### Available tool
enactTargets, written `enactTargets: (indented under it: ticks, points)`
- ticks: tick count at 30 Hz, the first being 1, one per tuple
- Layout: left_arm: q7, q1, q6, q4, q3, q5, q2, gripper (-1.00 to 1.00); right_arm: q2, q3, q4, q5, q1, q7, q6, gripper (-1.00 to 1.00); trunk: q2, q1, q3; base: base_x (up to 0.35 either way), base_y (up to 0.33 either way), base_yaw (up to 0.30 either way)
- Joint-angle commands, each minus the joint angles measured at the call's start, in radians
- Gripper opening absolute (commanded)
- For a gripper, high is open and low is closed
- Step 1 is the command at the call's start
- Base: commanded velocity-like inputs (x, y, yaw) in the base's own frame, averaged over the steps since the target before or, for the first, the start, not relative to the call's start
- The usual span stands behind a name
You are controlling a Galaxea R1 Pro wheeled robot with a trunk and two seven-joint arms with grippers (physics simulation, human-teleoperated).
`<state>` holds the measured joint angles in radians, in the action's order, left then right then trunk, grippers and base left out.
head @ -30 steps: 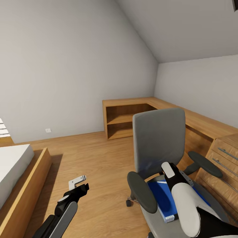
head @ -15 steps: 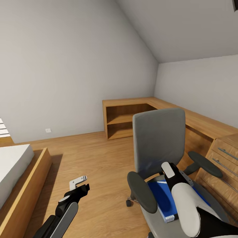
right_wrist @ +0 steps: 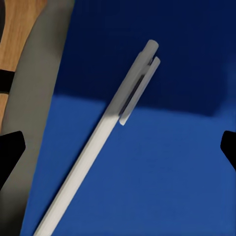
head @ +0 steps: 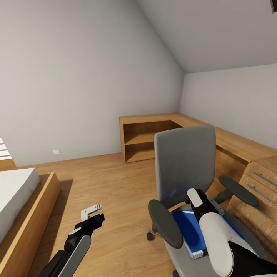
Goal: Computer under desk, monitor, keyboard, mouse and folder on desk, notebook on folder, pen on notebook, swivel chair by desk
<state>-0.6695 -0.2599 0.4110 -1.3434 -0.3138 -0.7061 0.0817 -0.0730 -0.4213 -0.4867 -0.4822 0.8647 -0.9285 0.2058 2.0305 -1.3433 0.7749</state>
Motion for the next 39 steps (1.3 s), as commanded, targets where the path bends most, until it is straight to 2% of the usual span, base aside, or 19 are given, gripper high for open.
enactTargets:
  ticks: [1, 19, 29, 39]
  points:
    - [-0.008, -0.001, 0.002, -0.003, -0.002, -0.007, 0.001, 1.0, -0.001, -0.003, -0.003, 0.002, 0.0, -0.003, 0.01, 1.0, 0.001, 0.0, 0.001, 0.0, 0.0, 0.0]
    - [-0.008, -0.001, 0.002, -0.005, -0.004, -0.007, 0.001, 1.0, -0.001, 0.001, -0.003, 0.005, 0.0, -0.008, 0.008, 1.0, 0.001, 0.0, 0.001, 0.0, 0.0, 0.0]
    - [-0.008, -0.001, 0.003, -0.005, -0.005, -0.007, 0.001, 1.0, -0.004, 0.008, -0.003, 0.07, 0.0, -0.014, -0.014, 1.0, 0.001, 0.0, 0.001, 0.0, 0.0, 0.0]
    - [-0.008, -0.001, 0.003, -0.005, -0.005, -0.007, 0.001, 1.0, -0.004, 0.009, -0.003, 0.075, 0.0, -0.015, -0.017, 1.0, 0.001, 0.0, 0.001, 0.0, 0.0, 0.0]
